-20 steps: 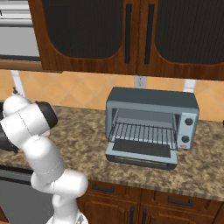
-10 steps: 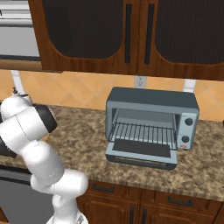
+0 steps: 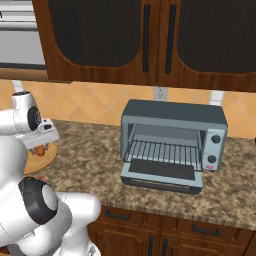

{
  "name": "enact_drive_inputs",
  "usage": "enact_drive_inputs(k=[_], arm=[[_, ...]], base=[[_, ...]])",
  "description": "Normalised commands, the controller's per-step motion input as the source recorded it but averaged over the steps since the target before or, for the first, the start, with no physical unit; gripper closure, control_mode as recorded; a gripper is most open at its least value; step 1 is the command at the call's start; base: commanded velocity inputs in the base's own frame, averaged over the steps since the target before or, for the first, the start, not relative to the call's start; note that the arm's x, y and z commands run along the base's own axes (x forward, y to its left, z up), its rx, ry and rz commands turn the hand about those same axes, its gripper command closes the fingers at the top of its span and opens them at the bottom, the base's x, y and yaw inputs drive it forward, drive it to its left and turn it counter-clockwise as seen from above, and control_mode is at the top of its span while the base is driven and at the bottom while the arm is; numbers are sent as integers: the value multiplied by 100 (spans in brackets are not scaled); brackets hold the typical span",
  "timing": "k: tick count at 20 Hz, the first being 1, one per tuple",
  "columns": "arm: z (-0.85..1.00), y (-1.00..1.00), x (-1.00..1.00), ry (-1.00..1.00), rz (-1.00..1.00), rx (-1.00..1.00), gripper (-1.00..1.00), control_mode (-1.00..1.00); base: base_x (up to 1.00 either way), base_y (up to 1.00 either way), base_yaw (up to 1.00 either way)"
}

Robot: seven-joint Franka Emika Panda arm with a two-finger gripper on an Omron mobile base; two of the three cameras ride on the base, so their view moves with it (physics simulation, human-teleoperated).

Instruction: Pick up the kebab skewer and baguette bread, and place them inside the toaster oven. Close the toaster oven door and start by setting the timer.

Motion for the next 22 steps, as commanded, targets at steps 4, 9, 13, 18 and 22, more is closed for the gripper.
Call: enact_drive_inputs(k=[4,9,13,18,22], arm=[[71,-100,-81,0,0,14,100,-100],[56,-100,-62,-1,0,7,100,-100],[46,-100,-17,0,-1,4,100,-100],[23,-100,-15,5,-3,1,100,-100],[8,-100,-37,8,-6,0,100,-100]], base=[[0,0,0],[0,0,0],[0,0,0],[0,0,0],[0,0,0]])
